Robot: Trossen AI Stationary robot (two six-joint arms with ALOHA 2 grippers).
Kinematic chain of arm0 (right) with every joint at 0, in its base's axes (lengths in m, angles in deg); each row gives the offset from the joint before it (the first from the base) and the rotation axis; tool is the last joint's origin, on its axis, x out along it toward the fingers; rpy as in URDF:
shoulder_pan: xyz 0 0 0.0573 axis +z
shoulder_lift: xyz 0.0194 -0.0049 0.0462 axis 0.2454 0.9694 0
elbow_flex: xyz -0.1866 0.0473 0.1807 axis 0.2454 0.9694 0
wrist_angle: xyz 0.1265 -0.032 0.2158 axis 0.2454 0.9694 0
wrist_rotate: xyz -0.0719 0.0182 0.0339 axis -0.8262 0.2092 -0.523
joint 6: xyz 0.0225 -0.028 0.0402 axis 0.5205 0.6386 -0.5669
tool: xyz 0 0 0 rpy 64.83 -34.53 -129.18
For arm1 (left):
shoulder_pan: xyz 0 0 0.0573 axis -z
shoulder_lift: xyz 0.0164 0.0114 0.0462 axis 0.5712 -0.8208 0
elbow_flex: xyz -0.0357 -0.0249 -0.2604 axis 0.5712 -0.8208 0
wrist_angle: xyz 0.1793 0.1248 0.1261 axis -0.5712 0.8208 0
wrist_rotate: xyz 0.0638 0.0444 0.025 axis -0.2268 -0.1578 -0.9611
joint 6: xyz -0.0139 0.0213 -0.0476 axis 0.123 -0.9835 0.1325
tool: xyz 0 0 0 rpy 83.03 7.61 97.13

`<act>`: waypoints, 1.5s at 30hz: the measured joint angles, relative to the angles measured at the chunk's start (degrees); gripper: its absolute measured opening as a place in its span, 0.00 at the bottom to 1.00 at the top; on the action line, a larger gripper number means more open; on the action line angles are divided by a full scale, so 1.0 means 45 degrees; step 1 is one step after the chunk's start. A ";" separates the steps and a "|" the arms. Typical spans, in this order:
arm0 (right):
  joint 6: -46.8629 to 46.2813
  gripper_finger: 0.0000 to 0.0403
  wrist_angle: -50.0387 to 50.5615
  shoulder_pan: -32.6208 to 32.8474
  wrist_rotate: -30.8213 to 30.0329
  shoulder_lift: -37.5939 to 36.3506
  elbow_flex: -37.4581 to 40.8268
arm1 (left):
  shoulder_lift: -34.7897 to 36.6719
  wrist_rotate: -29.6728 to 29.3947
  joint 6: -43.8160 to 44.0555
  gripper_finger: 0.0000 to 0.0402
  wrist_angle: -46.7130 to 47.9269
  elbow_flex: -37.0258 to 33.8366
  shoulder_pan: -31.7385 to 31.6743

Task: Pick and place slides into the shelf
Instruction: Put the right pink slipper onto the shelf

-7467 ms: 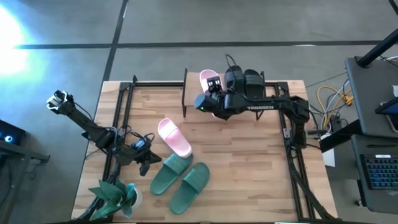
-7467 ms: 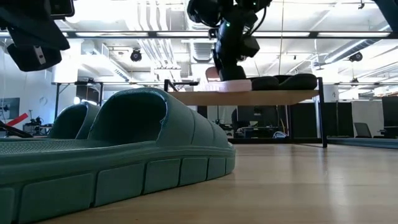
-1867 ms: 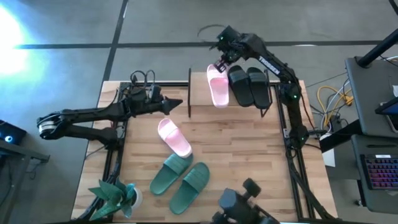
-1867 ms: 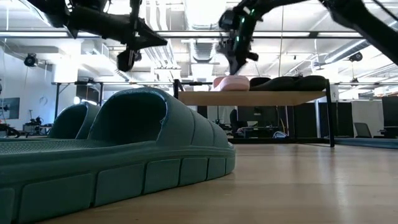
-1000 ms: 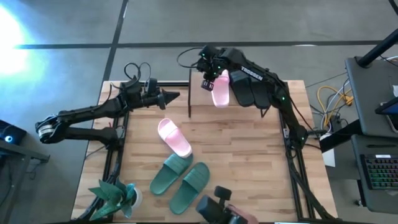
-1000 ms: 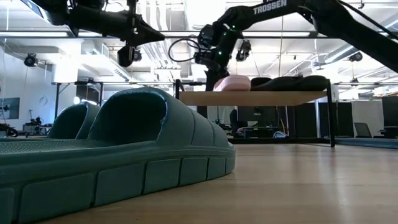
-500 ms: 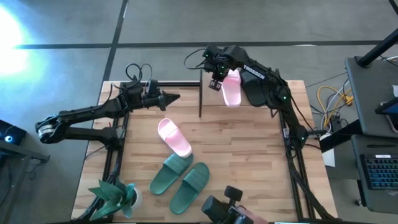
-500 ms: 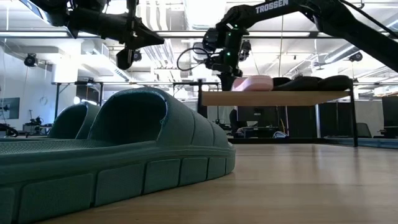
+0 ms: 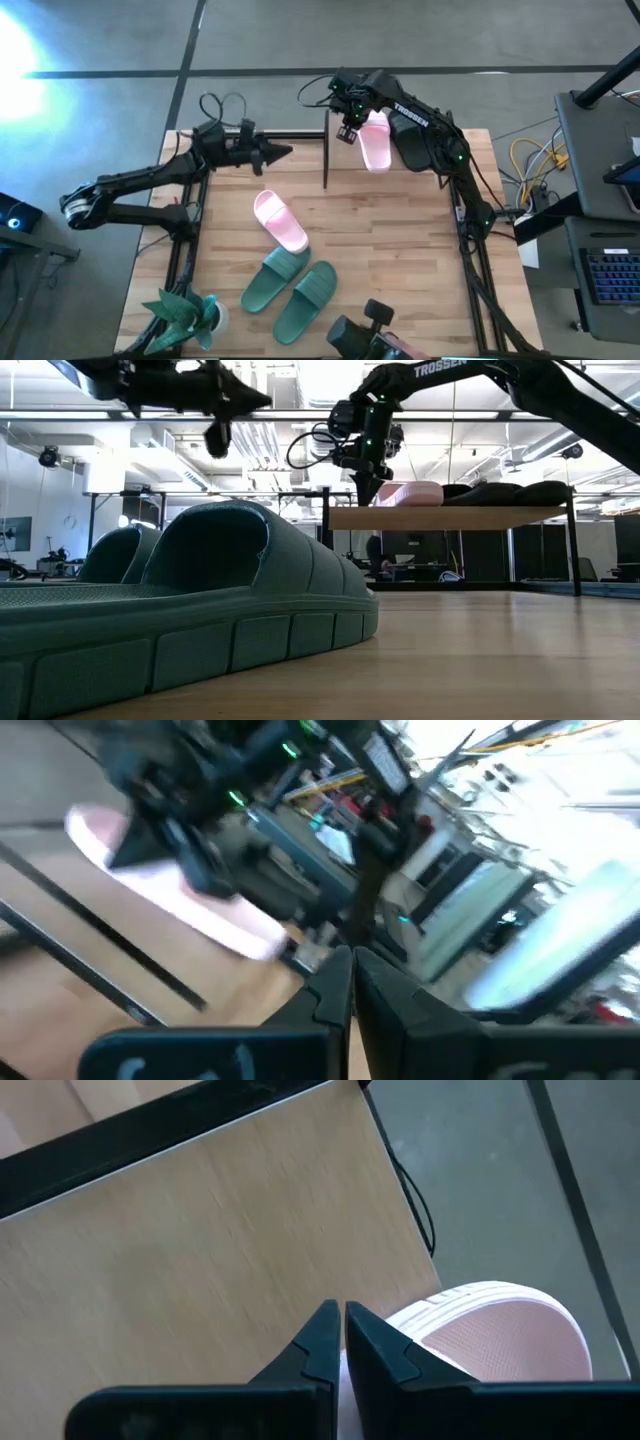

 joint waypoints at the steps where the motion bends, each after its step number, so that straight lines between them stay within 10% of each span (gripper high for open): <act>1: 0.0000 0.03 -0.0004 0.0002 0.0005 -0.0004 0.0000 | -0.0386 0.0286 -0.0272 0.00 0.0134 0.0246 -0.0330; 8: -0.0165 0.03 0.0036 0.0005 0.0028 -0.0021 -0.0005 | -0.3992 0.4297 -0.3773 0.00 0.0922 0.3110 -0.1587; 17: -0.0252 0.03 0.0260 0.0005 0.0046 -0.0026 -0.0013 | -0.6755 0.2361 -1.2447 0.00 0.8153 0.7415 -0.1456; 45: -0.0561 0.03 0.0452 -0.0068 0.0199 -0.0065 -0.0029 | -0.8833 -0.0473 -1.3382 0.00 0.7446 0.8279 -0.0081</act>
